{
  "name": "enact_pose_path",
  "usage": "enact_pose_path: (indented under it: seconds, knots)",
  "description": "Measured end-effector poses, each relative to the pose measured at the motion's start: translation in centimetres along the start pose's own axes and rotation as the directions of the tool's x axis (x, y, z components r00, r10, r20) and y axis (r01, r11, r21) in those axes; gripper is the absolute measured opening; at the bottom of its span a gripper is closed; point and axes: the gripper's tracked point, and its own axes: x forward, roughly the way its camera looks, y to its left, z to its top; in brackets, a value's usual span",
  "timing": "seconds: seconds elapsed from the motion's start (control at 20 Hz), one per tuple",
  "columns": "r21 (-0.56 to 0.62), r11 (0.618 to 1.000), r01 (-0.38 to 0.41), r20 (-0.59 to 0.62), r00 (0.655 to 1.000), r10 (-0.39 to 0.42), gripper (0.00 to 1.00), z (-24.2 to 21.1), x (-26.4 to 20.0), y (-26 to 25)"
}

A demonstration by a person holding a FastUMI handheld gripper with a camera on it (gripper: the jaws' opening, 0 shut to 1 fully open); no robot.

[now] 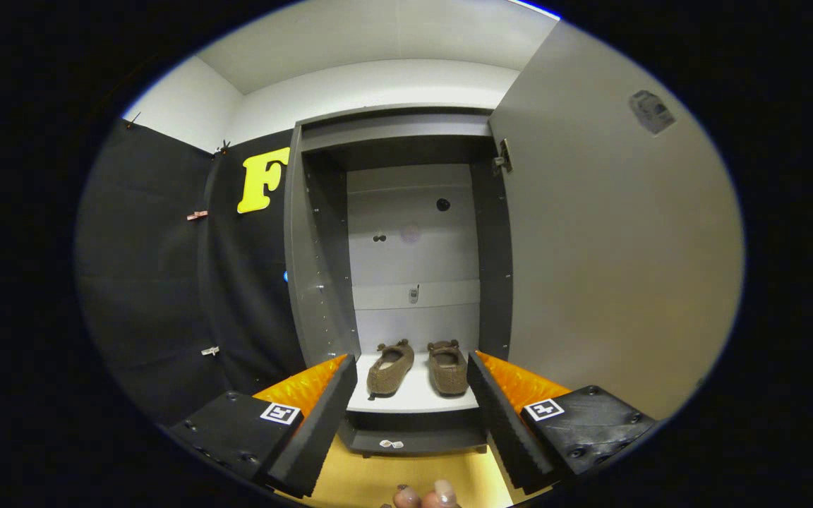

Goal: Open the shoe cabinet door, grab the shoes and put them into the shoe cabinet, then close the shoe cabinet door.

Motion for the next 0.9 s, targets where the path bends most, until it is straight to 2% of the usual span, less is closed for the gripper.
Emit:
enact_pose_path:
  seconds: [0.3, 0.4, 0.65, 0.8, 0.9]
  knots:
    - [-0.01, 0.994, -0.106, 0.015, 0.994, 0.106, 0.99, 1.6, -9.1, -3.3]
    - [-0.005, 0.983, -0.183, 0.008, 0.983, 0.183, 0.99, 1.9, -12.6, -3.5]
    - [-0.028, 0.964, -0.264, 0.009, 0.964, 0.265, 0.99, 2.4, -17.8, -7.1]
    - [0.005, 0.961, -0.276, -0.021, 0.961, 0.276, 0.99, 2.2, -19.5, -10.8]
    - [0.019, 0.968, -0.249, -0.031, 0.968, 0.25, 0.99, 2.0, -19.7, -13.7]
